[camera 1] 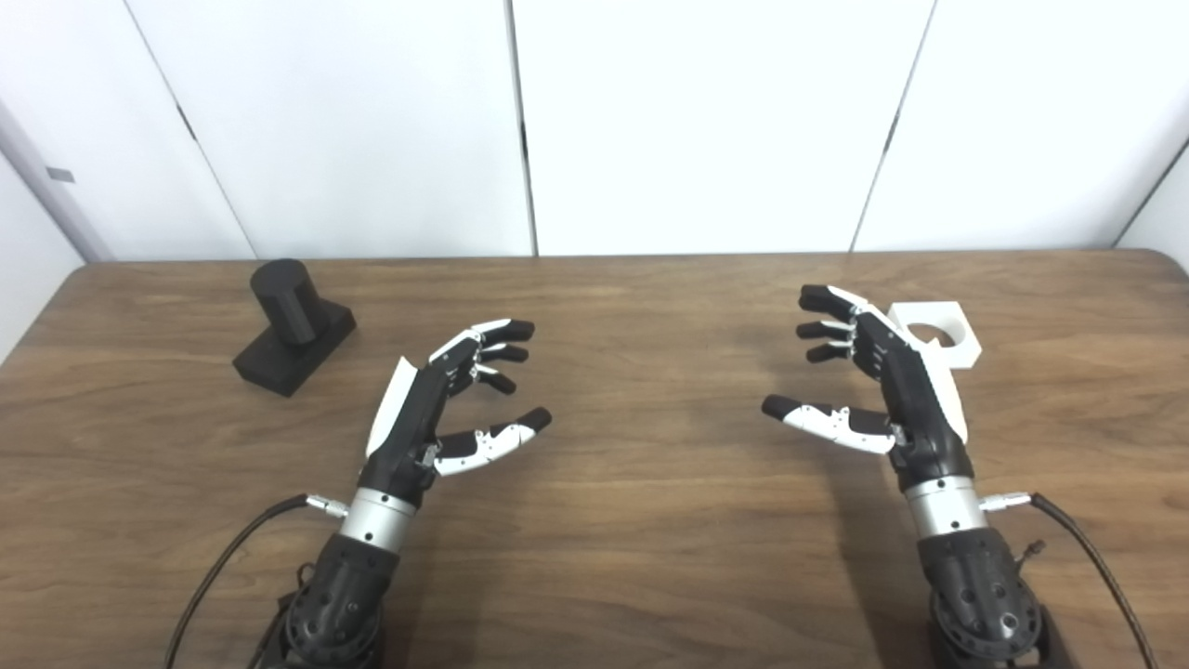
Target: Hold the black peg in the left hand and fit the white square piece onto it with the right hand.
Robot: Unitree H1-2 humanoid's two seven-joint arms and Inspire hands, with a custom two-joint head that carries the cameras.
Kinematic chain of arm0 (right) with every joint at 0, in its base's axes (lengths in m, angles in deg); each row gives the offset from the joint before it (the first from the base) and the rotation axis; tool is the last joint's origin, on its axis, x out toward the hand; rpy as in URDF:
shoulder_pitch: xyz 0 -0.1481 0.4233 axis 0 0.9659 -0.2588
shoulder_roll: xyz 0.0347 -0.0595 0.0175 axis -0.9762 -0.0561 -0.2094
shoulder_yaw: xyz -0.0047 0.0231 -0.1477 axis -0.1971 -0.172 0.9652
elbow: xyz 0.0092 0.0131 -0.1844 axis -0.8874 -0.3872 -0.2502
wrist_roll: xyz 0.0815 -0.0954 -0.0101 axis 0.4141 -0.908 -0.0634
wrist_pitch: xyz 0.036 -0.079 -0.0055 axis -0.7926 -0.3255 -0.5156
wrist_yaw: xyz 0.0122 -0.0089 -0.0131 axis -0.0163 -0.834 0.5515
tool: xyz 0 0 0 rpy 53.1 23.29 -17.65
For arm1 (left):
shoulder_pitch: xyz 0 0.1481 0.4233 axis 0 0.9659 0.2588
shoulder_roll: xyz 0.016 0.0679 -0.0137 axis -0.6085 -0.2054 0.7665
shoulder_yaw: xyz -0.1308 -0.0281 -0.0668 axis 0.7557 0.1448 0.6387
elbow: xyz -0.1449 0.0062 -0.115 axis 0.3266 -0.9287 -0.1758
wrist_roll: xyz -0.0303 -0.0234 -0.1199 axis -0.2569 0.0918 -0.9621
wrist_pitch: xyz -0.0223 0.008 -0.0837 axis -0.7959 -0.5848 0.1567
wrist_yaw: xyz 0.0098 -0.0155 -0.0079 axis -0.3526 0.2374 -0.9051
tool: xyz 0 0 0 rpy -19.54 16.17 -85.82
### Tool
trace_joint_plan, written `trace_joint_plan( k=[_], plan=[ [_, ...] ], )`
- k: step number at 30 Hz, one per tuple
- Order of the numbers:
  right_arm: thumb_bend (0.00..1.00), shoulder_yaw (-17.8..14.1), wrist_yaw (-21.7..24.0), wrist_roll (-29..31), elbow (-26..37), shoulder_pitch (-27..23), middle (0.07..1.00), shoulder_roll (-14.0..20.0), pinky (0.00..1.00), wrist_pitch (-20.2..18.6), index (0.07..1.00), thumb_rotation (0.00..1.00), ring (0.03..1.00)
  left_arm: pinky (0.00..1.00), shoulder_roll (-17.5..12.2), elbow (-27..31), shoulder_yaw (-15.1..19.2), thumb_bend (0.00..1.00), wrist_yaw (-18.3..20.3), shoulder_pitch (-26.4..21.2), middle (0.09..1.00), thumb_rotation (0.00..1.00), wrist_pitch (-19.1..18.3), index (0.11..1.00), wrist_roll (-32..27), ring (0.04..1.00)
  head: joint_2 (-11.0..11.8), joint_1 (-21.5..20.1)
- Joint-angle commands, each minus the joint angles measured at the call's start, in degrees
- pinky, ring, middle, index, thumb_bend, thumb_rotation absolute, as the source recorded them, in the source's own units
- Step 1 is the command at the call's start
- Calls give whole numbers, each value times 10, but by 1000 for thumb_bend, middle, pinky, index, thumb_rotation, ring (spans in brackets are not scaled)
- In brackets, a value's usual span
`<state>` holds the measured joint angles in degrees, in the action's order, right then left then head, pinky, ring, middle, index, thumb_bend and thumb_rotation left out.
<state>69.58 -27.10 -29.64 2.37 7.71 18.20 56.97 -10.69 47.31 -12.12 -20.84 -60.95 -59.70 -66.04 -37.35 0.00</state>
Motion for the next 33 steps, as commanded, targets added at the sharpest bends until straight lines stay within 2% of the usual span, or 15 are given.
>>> trace_joint_plan(
  k=[1, 16, 23, 25, 26, 28, 31, 33],
  plan=[
    [734, -3, -4, 0, 9, -13, 790, 4, 595, 23, 783, 265, 704, 585, 0, 14, 0, 681, -10, -16, 796, 92, 17, 759, 5, 745, -1, 1],
    [736, 0, -3, 3, 6, -13, 790, 0, 590, 24, 780, 242, 709, 576, -1, 15, 2, 684, -11, -15, 784, 115, 13, 757, 7, 722, 1, -1],
    [731, 0, -5, 5, 6, -13, 792, -2, 588, 25, 782, 205, 711, 569, -1, 18, 2, 681, -9, -14, 780, 91, 12, 754, 1, 714, 0, -1],
    [690, 0, -8, 1, 3, -13, 788, -2, 585, 33, 780, 163, 708, 567, 0, 17, 2, 682, -9, -14, 779, 91, 13, 754, 1, 713, 1, 0],
    [633, 0, -10, -1, 0, -13, 786, -2, 598, 39, 777, 82, 708, 564, 0, 17, 2, 681, -9, -14, 779, 87, 14, 754, 1, 712, 1, 0],
    [534, -1, -14, -3, -5, -13, 779, -3, 642, 46, 772, 21, 707, 562, 0, 17, 1, 678, -9, -14, 780, 77, 15, 754, 1, 712, 1, 1],
    [396, -3, -17, 0, -7, -13, 776, -5, 670, 51, 768, 1, 705, 569, 0, 16, 1, 676, -10, -14, 783, 80, 15, 756, 3, 715, 5, 2],
    [353, -5, -17, 3, -7, -12, 778, -6, 672, 52, 768, 0, 703, 574, 0, 16, 0, 674, -9, -13, 785, 76, 14, 758, 3, 718, 5, 2]
  ],
)
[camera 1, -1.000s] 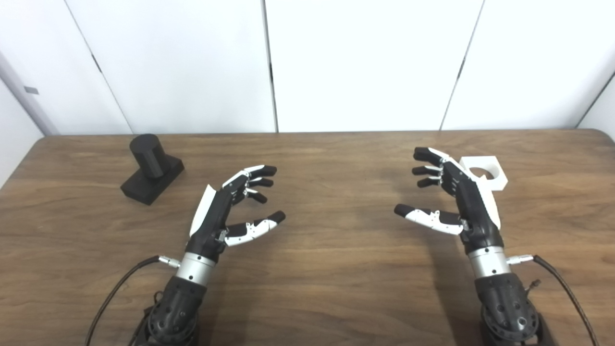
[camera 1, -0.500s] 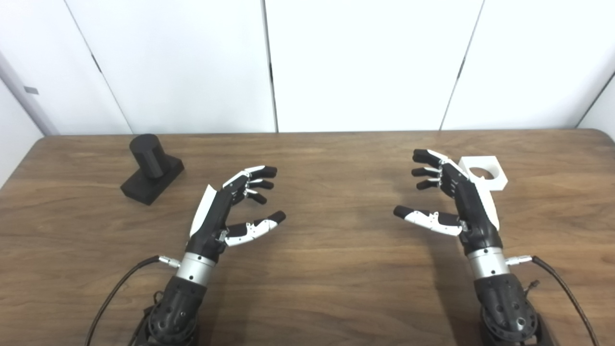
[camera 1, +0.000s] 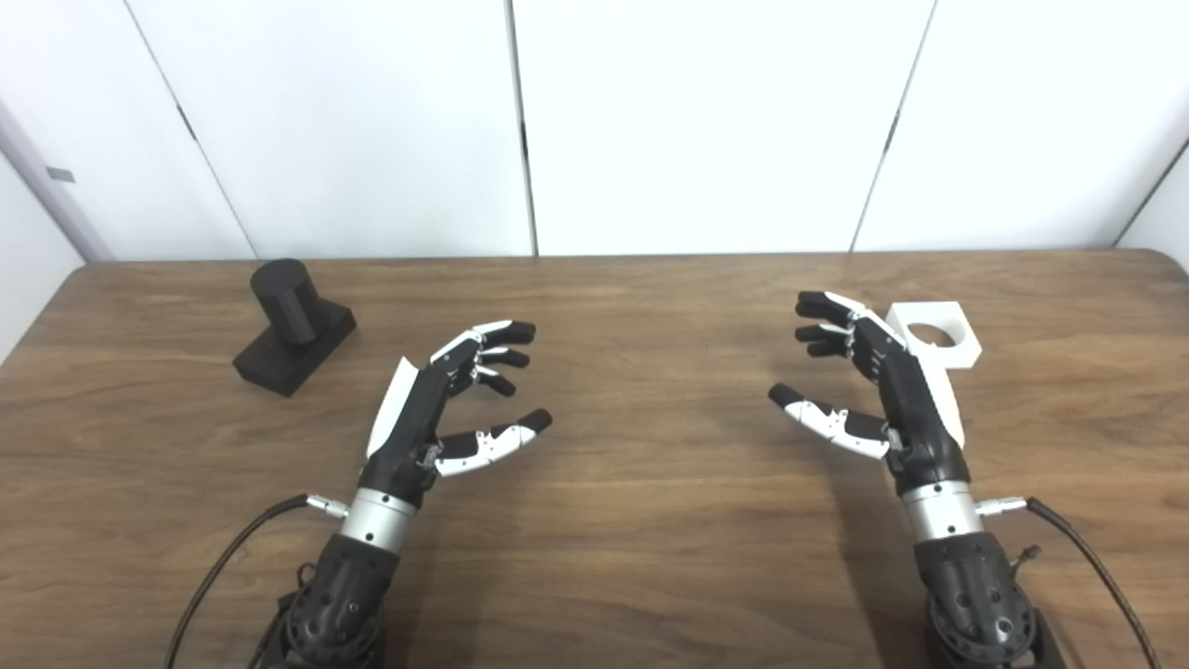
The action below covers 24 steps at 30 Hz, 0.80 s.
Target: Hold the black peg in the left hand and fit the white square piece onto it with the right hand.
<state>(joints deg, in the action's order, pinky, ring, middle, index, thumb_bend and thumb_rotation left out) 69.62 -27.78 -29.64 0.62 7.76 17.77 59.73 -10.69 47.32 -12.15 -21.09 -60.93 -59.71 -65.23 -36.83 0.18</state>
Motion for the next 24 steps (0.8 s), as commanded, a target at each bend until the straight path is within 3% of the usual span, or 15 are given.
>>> trace_joint_plan(
  k=[1, 12, 18, 21, 24],
  plan=[
    [330, -6, -10, 5, 9, -13, 781, -1, 659, 26, 768, 0, 701, 577, 0, 16, 0, 674, -6, -13, 786, 74, 15, 758, -6, 719, -1, 0],
    [147, -11, -16, -1, 6, -15, 764, -3, 606, 32, 764, 0, 677, 569, -2, 17, -1, 673, -7, -13, 783, 85, 18, 756, -5, 716, -2, -1],
    [180, -10, -14, -2, 8, -15, 762, -2, 615, 26, 758, 0, 664, 565, -2, 17, 0, 670, -6, -13, 783, 86, 17, 756, -8, 715, -6, -1],
    [232, -9, -12, -3, 10, -14, 766, 0, 606, 24, 761, 0, 670, 562, -2, 17, 0, 675, -7, -14, 781, 90, 17, 754, -6, 712, -7, -1],
    [350, -8, -7, -1, 13, -13, 774, 2, 610, 19, 765, 0, 681, 565, -2, 16, -1, 671, -7, -15, 787, 87, 18, 757, -4, 715, -8, -1]
  ],
)
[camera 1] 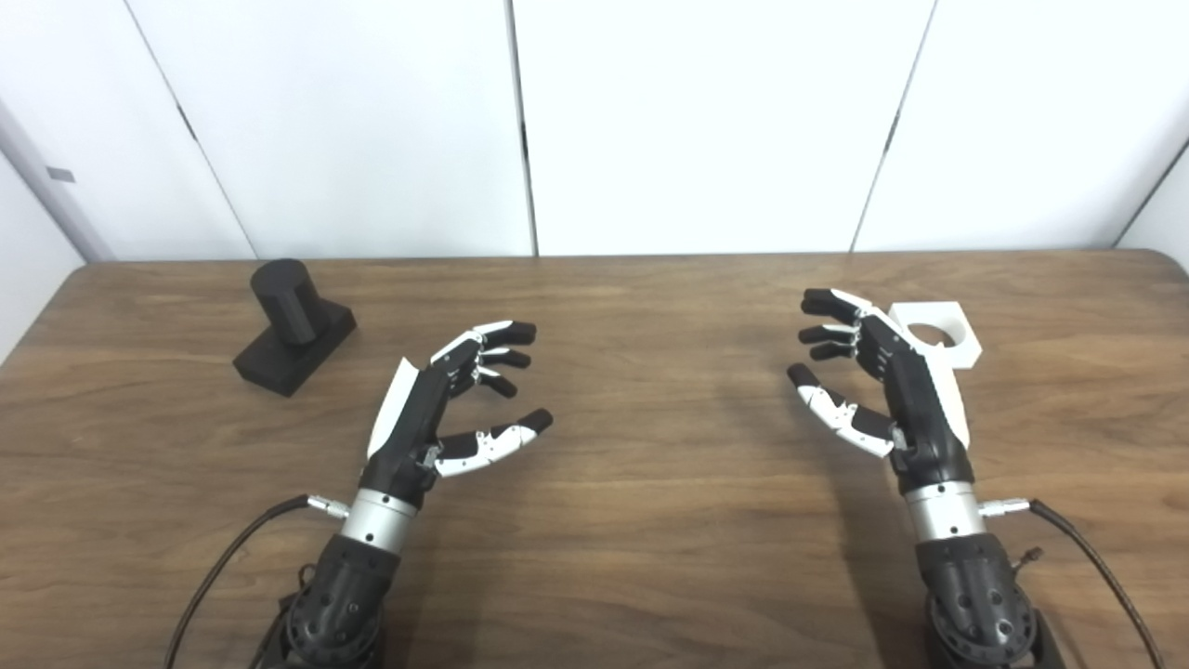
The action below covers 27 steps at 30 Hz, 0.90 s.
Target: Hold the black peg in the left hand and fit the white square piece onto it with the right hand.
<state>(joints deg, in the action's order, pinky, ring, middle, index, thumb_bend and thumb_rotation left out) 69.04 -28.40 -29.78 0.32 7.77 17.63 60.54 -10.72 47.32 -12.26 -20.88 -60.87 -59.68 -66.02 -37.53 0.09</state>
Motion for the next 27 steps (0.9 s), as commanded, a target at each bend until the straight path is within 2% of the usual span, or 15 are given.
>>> trace_joint_plan(
  k=[1, 2, 5, 8, 12, 18, 27],
  plan=[
    [407, -2, 0, 1, 19, -13, 773, 4, 599, 8, 764, 17, 685, 566, -1, 16, 1, 670, -10, -15, 786, 86, 17, 757, 4, 716, -2, -1],
    [474, -2, 1, 1, 21, -12, 775, 4, 590, 6, 764, 64, 689, 563, -1, 17, 1, 674, -10, -15, 784, 91, 17, 756, 4, 713, -2, -1],
    [598, -1, 5, 1, 26, -12, 783, 4, 573, -4, 770, 123, 696, 568, 0, 20, 2, 680, -9, -15, 785, 95, 10, 755, 1, 716, -3, 0],
    [697, 1, 12, 0, 30, -12, 796, 6, 569, -12, 781, 134, 700, 568, -1, 23, 1, 679, -8, -14, 784, 84, 9, 756, 1, 712, -3, 0],
    [764, 3, 23, 11, 31, -12, 802, 8, 573, -17, 786, 121, 709, 572, 0, 24, 1, 680, -9, -14, 786, 79, 9, 755, 2, 714, -3, 0],
    [809, 1, 31, 21, 33, -14, 802, 8, 582, -21, 787, 134, 708, 574, -1, 22, 1, 678, -8, -15, 788, 83, 11, 755, 1, 719, -4, -1],
    [793, 0, 31, 21, 31, -14, 803, 7, 581, -16, 790, 186, 707, 574, -1, 24, 1, 679, -7, -14, 787, 89, 9, 755, -1, 720, -3, 0]
  ],
)
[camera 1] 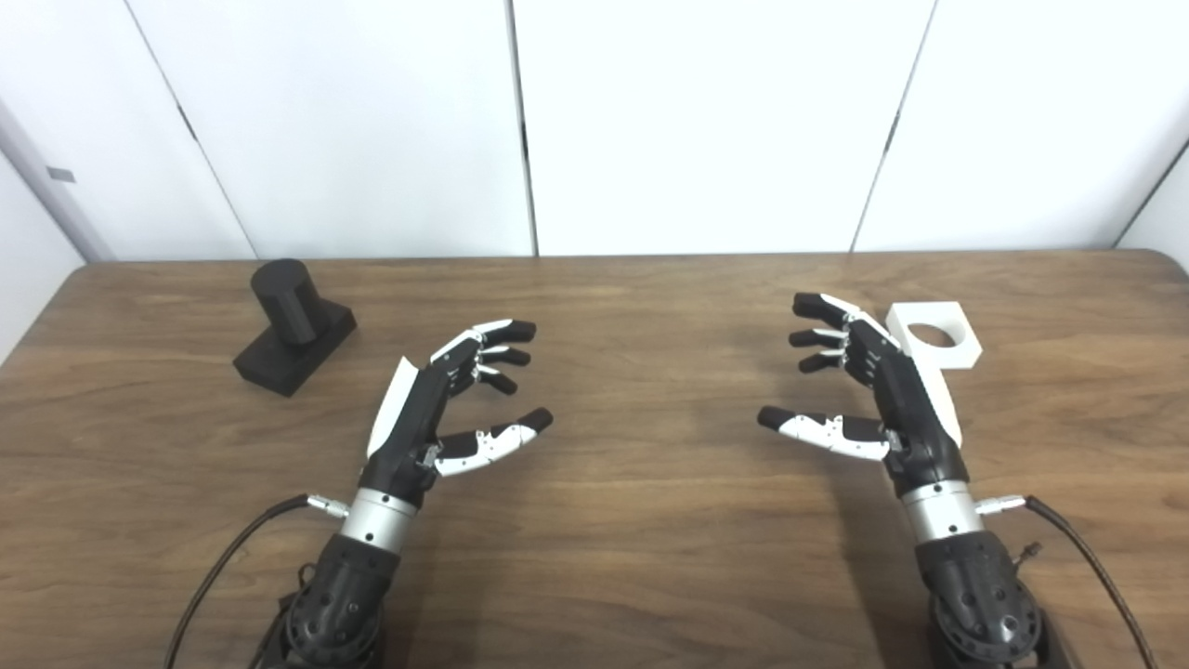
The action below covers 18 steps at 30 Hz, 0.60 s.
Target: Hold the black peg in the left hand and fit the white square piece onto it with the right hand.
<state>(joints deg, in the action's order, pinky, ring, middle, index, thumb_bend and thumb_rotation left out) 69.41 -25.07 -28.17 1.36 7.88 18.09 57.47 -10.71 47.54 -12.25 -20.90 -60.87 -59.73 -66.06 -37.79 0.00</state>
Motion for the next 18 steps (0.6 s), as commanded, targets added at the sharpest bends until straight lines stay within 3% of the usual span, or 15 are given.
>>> trace_joint_plan(
  k=[1, 8, 14, 18],
  plan=[
    [782, -3, -5, 0, 21, -15, 801, 2, 579, 14, 789, 190, 705, 573, -1, 22, 1, 681, -8, -14, 785, 90, 9, 755, 1, 719, 0, 0],
    [630, -3, -16, -22, 18, -16, 792, 2, 585, 20, 795, 216, 700, 572, -2, 19, 2, 680, -6, -16, 790, 89, 12, 757, -4, 718, -3, -2],
    [671, -3, -14, -18, 21, -14, 794, 3, 576, 18, 794, 248, 697, 574, -1, 18, 1, 683, -6, -16, 792, 101, 16, 757, -4, 726, 2, 13],
    [693, -6, -3, -2, 24, -10, 809, 9, 584, 10, 800, 244, 709, 576, 6, 19, -4, 691, -7, -15, 791, 94, 15, 757, -1, 727, 17, 68]
  ],
)
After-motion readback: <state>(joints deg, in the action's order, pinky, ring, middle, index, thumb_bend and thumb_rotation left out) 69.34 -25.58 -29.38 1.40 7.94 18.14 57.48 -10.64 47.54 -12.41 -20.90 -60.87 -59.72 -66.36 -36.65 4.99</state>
